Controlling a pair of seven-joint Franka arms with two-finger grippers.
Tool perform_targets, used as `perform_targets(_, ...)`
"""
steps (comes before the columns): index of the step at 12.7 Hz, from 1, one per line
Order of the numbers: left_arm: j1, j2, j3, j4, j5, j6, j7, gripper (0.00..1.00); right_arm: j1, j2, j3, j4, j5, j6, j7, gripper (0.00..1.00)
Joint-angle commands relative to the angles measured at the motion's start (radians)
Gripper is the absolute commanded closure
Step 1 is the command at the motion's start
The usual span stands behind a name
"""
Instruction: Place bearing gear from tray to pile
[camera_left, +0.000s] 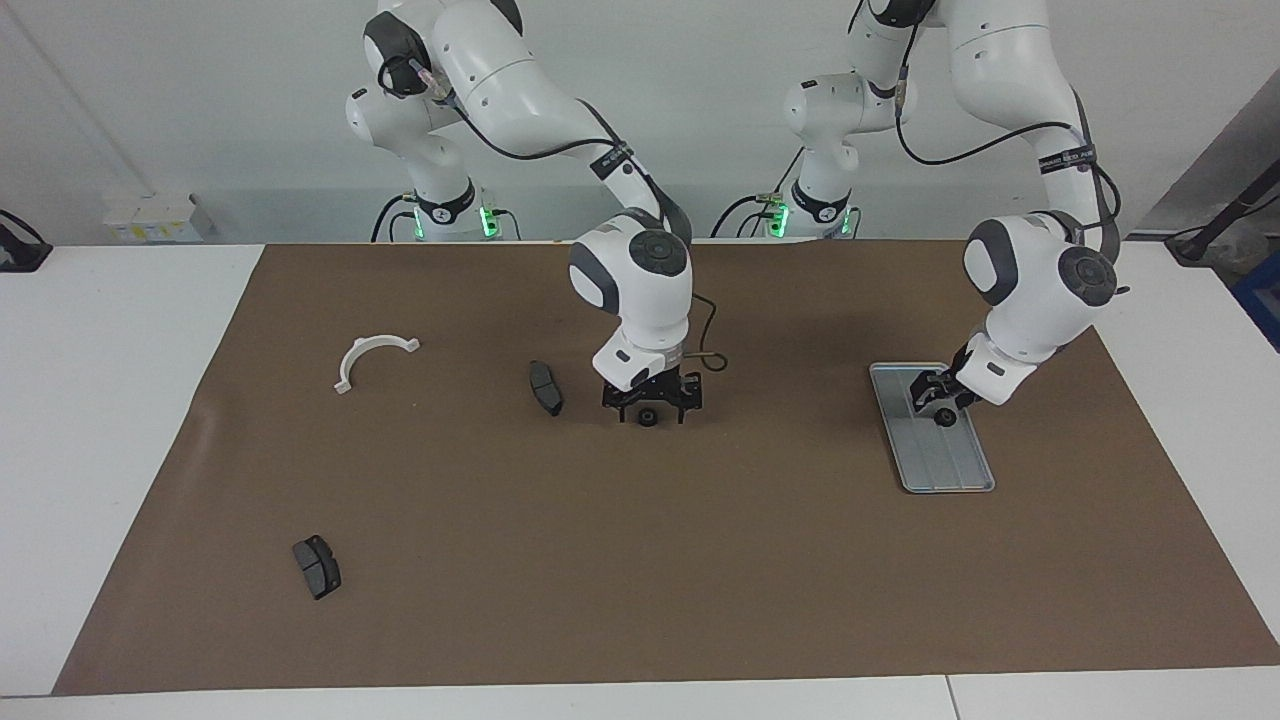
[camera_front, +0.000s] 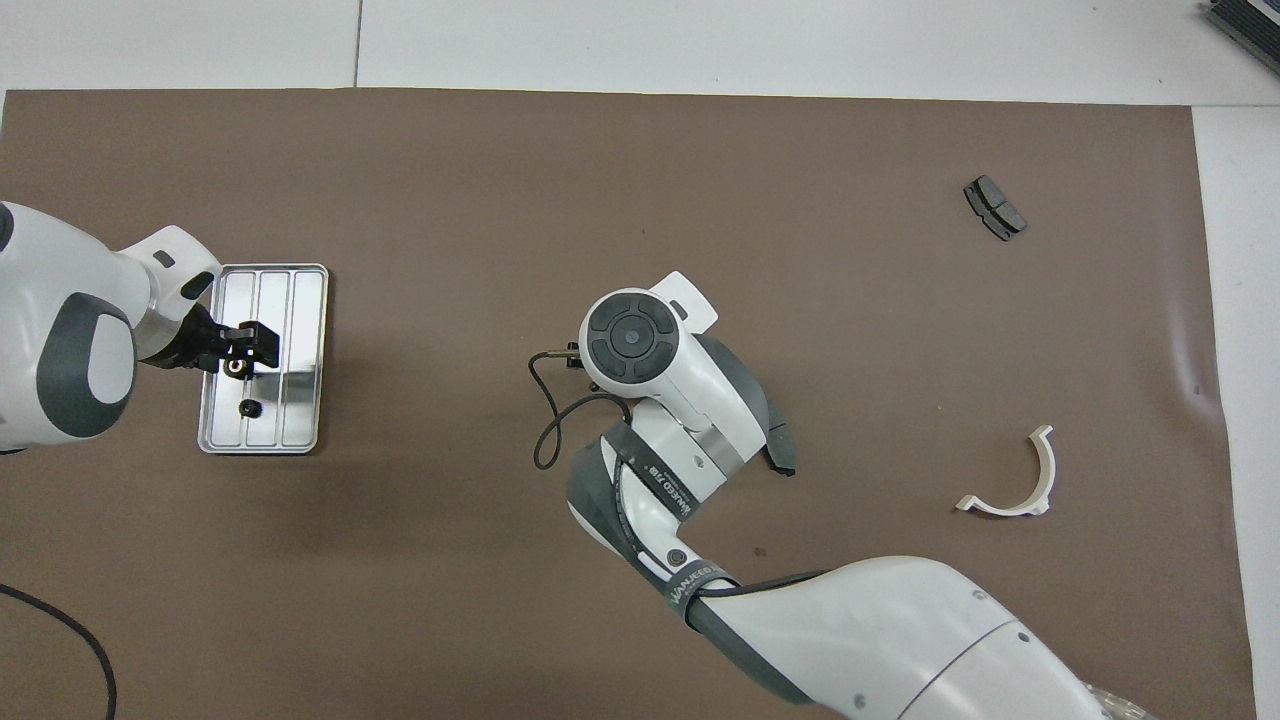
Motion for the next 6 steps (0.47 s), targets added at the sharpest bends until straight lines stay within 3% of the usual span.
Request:
perform_targets(1, -0.002, -0.045, -0.006, -0.048, 0.013, 0.030, -0.140, 0.26, 0.005, 0.005, 0.000, -0.020, -0.019, 0.018, 0.025, 0.08)
perform_targets(3, -0.005, -0.050, -0.006, -0.048, 0.024, 0.049, -0.207, 0.26, 0.005, 0.004, 0.000, -0.033, -0.019, 0.022, 0.022, 0.17)
perform_targets(6, -0.008, -0.051, -0.004, -0.056, 0.028, 0.072, -0.248, 0.27, 0.007, 0.001, 0.000, -0.039, -0.018, 0.021, 0.026, 0.42)
